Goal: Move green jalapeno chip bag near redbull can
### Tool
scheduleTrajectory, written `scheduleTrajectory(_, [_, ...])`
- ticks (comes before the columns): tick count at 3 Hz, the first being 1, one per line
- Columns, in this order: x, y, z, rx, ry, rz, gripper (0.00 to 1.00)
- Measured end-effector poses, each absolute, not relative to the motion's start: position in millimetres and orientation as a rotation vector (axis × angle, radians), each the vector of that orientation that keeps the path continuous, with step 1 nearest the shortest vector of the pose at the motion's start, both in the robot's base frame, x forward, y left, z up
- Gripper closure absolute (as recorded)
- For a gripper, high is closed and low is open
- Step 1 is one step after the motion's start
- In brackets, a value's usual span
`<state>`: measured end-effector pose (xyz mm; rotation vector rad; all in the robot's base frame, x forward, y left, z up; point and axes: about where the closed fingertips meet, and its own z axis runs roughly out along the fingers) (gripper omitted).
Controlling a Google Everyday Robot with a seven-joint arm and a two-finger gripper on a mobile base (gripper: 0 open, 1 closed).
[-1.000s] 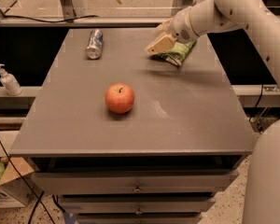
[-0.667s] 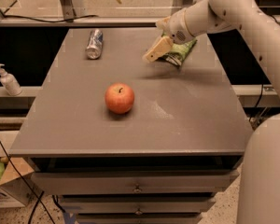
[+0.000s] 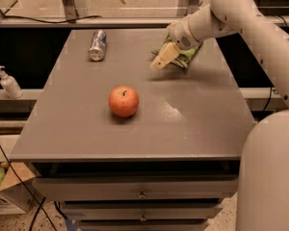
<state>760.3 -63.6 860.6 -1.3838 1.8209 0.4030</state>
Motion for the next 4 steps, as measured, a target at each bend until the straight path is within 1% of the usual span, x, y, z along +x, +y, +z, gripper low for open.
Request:
scheduleTrajectory(1, [767.1, -83.4, 849.2, -1.325, 1.895, 0.385, 0.00])
scheduleTrajectory(2, [770.4, -103.9, 841.5, -1.266, 1.953, 0.377, 0.16])
scheduleTrajectory(4, [768.8, -120.2, 829.3, -1.230, 2.007, 0.379, 0.62])
